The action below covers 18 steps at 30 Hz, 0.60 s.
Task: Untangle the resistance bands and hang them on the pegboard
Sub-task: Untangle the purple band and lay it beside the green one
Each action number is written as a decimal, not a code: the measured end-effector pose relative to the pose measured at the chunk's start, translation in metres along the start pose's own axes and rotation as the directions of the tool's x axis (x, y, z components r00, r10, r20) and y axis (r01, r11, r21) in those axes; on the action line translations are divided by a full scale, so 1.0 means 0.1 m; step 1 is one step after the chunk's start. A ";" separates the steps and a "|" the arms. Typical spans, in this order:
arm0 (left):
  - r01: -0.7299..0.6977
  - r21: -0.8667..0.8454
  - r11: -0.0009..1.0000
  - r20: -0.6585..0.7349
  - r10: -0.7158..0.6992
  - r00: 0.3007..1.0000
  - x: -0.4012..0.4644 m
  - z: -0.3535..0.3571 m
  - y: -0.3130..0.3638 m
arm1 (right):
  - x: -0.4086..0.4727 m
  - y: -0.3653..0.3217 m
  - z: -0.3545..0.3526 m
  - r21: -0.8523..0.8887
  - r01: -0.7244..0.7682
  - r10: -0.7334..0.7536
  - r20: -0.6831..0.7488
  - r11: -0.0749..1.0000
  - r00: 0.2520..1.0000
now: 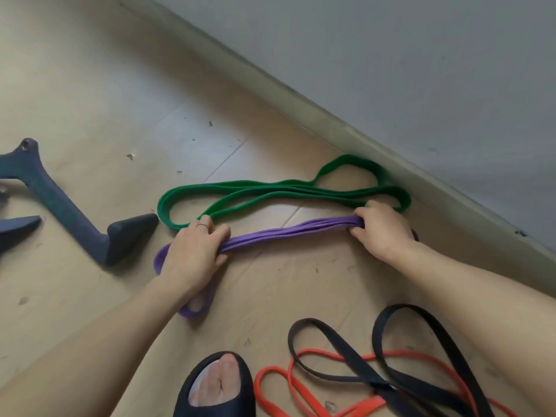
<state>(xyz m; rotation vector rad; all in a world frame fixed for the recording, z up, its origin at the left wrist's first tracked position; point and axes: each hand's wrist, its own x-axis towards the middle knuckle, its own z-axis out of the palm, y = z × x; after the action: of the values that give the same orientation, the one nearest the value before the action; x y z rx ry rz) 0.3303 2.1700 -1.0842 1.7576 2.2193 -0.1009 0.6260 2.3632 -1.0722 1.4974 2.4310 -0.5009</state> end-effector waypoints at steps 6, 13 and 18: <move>-0.043 0.128 0.991 -0.044 0.049 0.998 -0.05 0.12 -0.06 | -0.07 0.05 0.07 -0.078 0.113 -0.114 -0.003 0.990 0.993; -0.057 0.176 0.983 -0.028 0.063 0.998 -0.20 0.05 -0.07 | -0.14 0.14 0.07 -0.303 0.304 -0.314 0.016 0.903 0.949; -0.039 0.185 0.982 -0.061 0.052 0.997 -0.15 0.07 -0.05 | -0.19 0.25 0.13 -0.367 0.356 -0.381 0.006 0.859 0.925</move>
<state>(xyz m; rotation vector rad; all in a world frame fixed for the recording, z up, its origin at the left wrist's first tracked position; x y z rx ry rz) 0.3295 2.1529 -1.0875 1.9326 2.2781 -0.2491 0.6572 2.3532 -1.0808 0.9145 2.6877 -0.0528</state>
